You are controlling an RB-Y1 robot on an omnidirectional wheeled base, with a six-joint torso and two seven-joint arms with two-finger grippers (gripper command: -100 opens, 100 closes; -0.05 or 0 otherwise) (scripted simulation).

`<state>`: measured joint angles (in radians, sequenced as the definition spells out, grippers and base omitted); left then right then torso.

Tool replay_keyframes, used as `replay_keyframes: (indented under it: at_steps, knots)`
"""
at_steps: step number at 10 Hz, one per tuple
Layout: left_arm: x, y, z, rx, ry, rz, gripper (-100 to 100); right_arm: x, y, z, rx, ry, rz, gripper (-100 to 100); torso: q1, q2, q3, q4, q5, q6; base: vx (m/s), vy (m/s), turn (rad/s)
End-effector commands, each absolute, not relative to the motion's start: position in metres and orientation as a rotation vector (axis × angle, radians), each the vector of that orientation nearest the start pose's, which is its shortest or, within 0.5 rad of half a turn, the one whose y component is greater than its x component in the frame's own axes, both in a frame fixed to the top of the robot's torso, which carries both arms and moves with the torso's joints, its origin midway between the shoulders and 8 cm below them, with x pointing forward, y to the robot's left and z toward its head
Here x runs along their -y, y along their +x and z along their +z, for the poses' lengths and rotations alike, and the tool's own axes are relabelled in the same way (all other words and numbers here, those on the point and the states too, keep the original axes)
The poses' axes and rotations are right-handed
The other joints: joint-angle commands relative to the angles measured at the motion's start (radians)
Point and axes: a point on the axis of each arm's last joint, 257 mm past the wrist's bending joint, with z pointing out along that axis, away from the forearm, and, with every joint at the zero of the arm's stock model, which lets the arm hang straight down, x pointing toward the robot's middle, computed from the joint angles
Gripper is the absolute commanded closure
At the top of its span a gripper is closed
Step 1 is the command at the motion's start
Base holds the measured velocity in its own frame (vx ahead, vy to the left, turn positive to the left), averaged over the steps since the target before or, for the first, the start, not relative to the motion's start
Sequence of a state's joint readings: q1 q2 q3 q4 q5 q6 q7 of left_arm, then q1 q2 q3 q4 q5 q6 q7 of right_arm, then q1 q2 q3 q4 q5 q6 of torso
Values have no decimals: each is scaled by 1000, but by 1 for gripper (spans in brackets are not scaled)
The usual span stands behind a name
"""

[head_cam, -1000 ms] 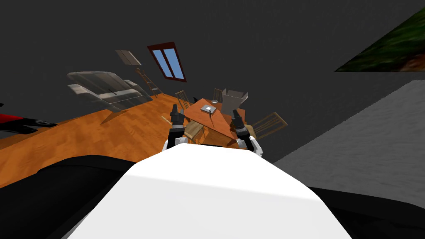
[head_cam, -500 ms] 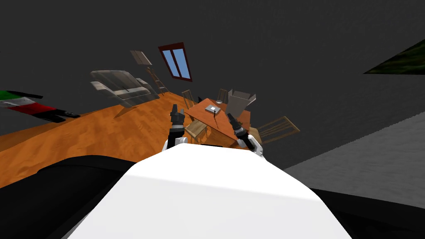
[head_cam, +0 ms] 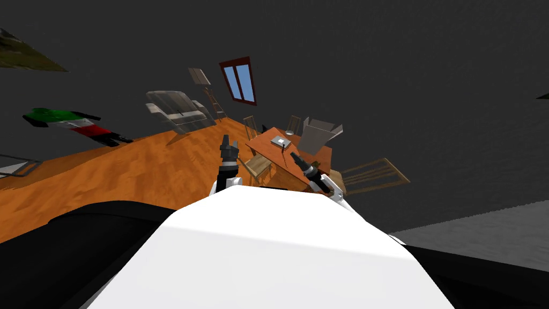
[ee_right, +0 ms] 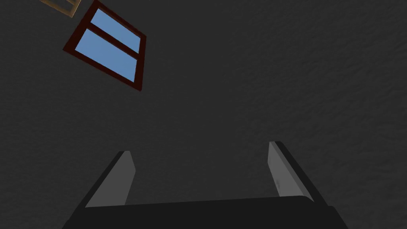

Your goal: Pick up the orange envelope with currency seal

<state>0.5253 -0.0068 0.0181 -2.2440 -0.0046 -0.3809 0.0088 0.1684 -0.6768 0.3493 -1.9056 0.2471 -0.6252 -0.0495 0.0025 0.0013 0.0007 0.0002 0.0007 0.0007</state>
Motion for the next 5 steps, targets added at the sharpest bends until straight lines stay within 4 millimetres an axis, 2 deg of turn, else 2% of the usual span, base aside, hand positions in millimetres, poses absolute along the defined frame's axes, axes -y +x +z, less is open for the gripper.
replay_keyframes:
  at_steps: [1,2,3,4,5]
  knots:
    - [-295,364,-24,-723,-807,-1235,0,105,375,-134,-1447,-157,1378,-100,0,0,0,0,0,0,25,69,420]
    - [-295,365,-24,-723,-807,-1235,0,110,375,-138,-1468,-171,1363,-100,1,-1,-1,0,0,-1,22,41,125]
    - [-295,364,-24,-723,-807,-1235,0,114,374,-159,-1528,-209,1336,-100,0,0,0,0,0,1,16,35,175]
    - [-295,364,-24,-723,-807,-1235,0,117,374,-161,-1540,-220,1327,-100,-1,0,0,0,0,0,9,25,101]
    - [-295,364,-24,-723,-807,-1235,0,124,372,-182,-1600,-256,1296,-100,-1,0,0,0,0,1,15,35,217]
